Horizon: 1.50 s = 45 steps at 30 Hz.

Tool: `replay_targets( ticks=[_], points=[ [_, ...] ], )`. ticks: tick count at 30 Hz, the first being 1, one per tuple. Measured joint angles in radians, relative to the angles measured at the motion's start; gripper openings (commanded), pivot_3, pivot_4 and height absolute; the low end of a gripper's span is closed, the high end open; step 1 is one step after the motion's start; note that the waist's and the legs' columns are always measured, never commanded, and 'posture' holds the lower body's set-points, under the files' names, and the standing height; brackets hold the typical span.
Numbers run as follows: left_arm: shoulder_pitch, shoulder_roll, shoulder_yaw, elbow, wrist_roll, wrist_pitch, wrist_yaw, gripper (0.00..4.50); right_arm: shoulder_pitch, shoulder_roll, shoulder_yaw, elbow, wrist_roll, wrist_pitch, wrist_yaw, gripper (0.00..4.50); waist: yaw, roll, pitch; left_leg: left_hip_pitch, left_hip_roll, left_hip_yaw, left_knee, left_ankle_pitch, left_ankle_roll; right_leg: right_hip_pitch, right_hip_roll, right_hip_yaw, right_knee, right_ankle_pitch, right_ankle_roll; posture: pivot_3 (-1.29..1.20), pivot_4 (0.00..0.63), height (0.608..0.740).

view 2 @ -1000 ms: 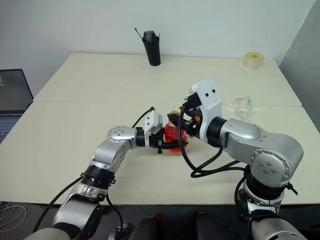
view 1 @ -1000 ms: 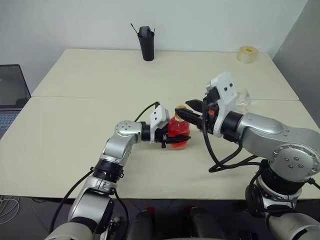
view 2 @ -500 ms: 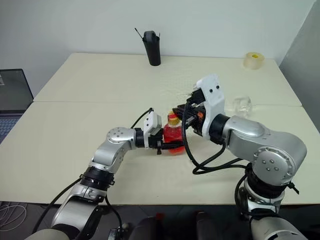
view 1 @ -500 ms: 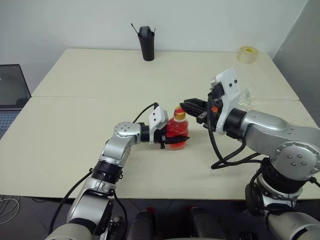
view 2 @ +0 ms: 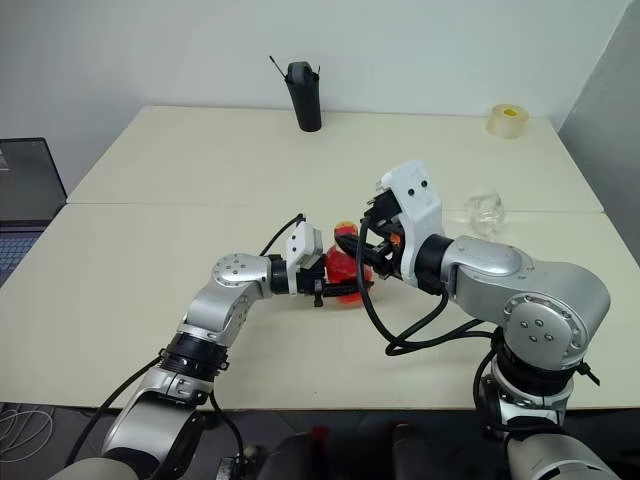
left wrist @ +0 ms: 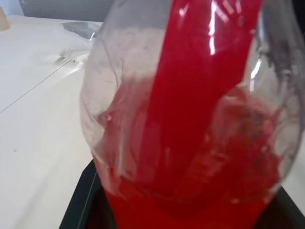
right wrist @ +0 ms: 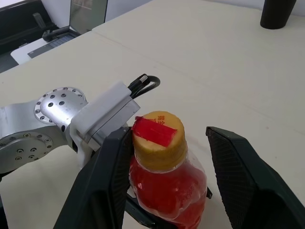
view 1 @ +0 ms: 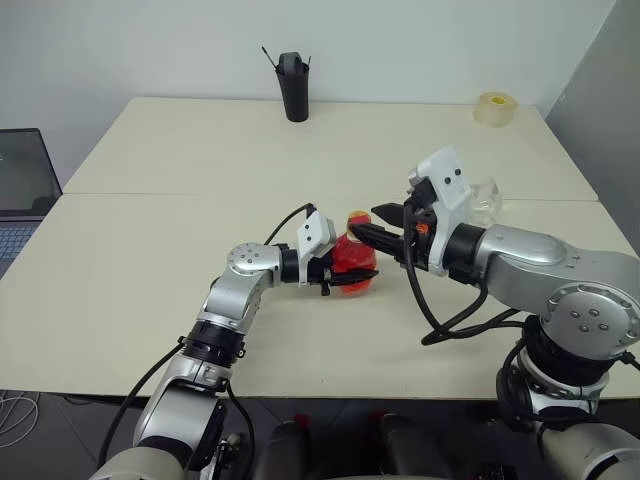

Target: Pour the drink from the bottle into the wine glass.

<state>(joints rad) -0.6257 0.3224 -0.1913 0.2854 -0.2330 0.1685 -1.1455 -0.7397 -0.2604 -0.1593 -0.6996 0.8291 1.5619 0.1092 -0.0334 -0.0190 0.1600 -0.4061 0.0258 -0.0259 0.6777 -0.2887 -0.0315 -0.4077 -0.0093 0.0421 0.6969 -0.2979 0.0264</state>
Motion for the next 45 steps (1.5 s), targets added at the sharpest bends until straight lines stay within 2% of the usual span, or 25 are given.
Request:
replay_targets(
  ticks=[1, 3, 6, 13, 15, 18, 21, 24, 28, 32, 37, 41, 45],
  points=[
    [0.0, 0.0, 0.0, 0.0, 0.0, 0.0, 0.001, 1.99, 0.0, 0.0, 0.003, 0.0, -0.004, -0.001, 0.0, 2.63, 0.0, 0.0, 0.0, 0.0, 0.0, 0.0, 0.0, 0.0, 0.0, 0.0, 0.0, 0.0, 0.0, 0.0, 0.0, 0.0, 0.15, 0.74],
    [0.0, 0.001, 0.0, 0.0, 0.0, 0.0, 0.003, 1.99, 0.0, 0.0, 0.007, 0.001, -0.01, -0.002, 0.0, 2.24, 0.0, 0.0, 0.0, 0.0, 0.0, 0.0, 0.0, 0.0, 0.0, 0.0, 0.0, 0.0, 0.0, 0.0, 0.0, 0.0, 0.15, 0.74],
    [0.0, 0.002, 0.0, 0.0, 0.001, 0.002, 0.008, 1.99, 0.0, 0.005, 0.024, 0.001, -0.012, -0.006, 0.003, 1.34, 0.0, 0.0, 0.0, 0.0, 0.0, 0.0, 0.0, 0.0, 0.0, 0.0, 0.0, 0.0, 0.0, 0.0, 0.0, 0.0, 0.15, 0.74],
    [0.0, 0.003, 0.0, 0.0, 0.0, 0.002, 0.008, 1.52, 0.0, 0.01, 0.025, 0.014, -0.022, -0.014, 0.005, 1.26, 0.0, 0.0, 0.0, 0.0, 0.0, 0.0, 0.0, 0.0, 0.0, 0.0, 0.0, 0.0, 0.0, 0.0, 0.0, 0.0, 0.15, 0.74],
    [0.0, 0.003, -0.001, -0.001, 0.0, 0.002, 0.006, 1.41, 0.0, -0.019, 0.035, 0.026, -0.022, -0.035, 0.036, 1.26, 0.001, 0.0, 0.0, 0.0, 0.0, 0.0, 0.0, 0.0, 0.0, 0.0, 0.0, 0.0, -0.001, 0.0, 0.0, 0.0, 0.15, 0.74],
    [0.0, 0.002, -0.002, -0.012, -0.003, 0.007, -0.005, 1.29, -0.009, -0.157, 0.072, 0.103, -0.01, -0.145, 0.217, 1.26, 0.001, 0.0, 0.0, 0.0, -0.001, 0.0, 0.0, 0.0, 0.0, 0.0, 0.0, 0.0, -0.002, 0.0, 0.0, 0.0, 0.15, 0.74],
    [0.0, 0.002, -0.007, -0.046, -0.013, 0.016, -0.036, 1.26, -0.009, -0.345, 0.139, 0.233, -0.035, -0.369, 0.548, 1.26, 0.002, 0.0, 0.0, 0.0, -0.001, 0.0, 0.0, 0.0, 0.001, 0.001, 0.0, -0.001, -0.004, 0.0, 0.0, 0.0, 0.15, 0.74],
    [0.0, -0.001, -0.02, -0.055, -0.02, 0.02, -0.047, 1.26, -0.06, -0.44, 0.25, 0.425, -0.128, -0.604, 0.858, 1.26, -0.002, 0.0, 0.001, 0.002, -0.001, 0.001, 0.0, -0.001, 0.001, 0.002, 0.001, 0.0, -0.004, 0.0, 0.0, 0.0, 0.15, 0.74],
    [-0.001, -0.004, -0.019, -0.053, -0.021, 0.022, -0.04, 1.24, -0.141, -0.447, 0.336, 0.597, -0.216, -0.766, 1.048, 1.26, -0.01, 0.0, 0.001, 0.003, 0.001, 0.001, -0.001, -0.001, 0.002, 0.002, 0.004, 0.001, -0.002, 0.0, -0.001, 0.0, 0.15, 0.74],
    [-0.002, -0.007, -0.016, -0.052, -0.024, 0.022, -0.034, 1.2, -0.155, -0.434, 0.337, 0.634, -0.225, -0.785, 1.074, 1.26, -0.002, 0.001, 0.001, 0.002, 0.002, 0.001, 0.0, -0.001, 0.001, 0.002, 0.002, 0.001, -0.001, 0.0, -0.001, 0.0, 0.15, 0.74],
    [-0.003, -0.016, -0.019, -0.046, -0.033, 0.022, -0.038, 1.13, -0.154, -0.429, 0.277, 0.553, -0.177, -0.728, 1.03, 2.97, 0.005, 0.001, 0.001, 0.002, 0.001, 0.0, 0.0, -0.001, 0.001, 0.002, 0.0, 0.0, -0.002, 0.0, -0.001, 0.0, 0.15, 0.74],
    [-0.008, -0.023, -0.022, -0.032, -0.033, 0.022, -0.045, 1.13, -0.15, -0.423, 0.187, 0.462, -0.112, -0.646, 0.927, 4.38, 0.006, 0.001, 0.001, 0.001, 0.001, 0.0, 0.0, -0.001, 0.001, 0.002, 0.0, 0.0, -0.001, 0.0, -0.001, 0.0, 0.15, 0.74],
    [-0.018, -0.036, -0.024, -0.008, -0.032, 0.018, -0.045, 1.13, -0.127, -0.439, 0.129, 0.362, -0.099, -0.546, 0.775, 4.5, 0.006, 0.001, 0.001, 0.001, 0.001, 0.0, 0.0, -0.001, 0.001, 0.002, 0.0, 0.0, -0.001, 0.0, -0.001, 0.0, 0.15, 0.74]
  ],
)
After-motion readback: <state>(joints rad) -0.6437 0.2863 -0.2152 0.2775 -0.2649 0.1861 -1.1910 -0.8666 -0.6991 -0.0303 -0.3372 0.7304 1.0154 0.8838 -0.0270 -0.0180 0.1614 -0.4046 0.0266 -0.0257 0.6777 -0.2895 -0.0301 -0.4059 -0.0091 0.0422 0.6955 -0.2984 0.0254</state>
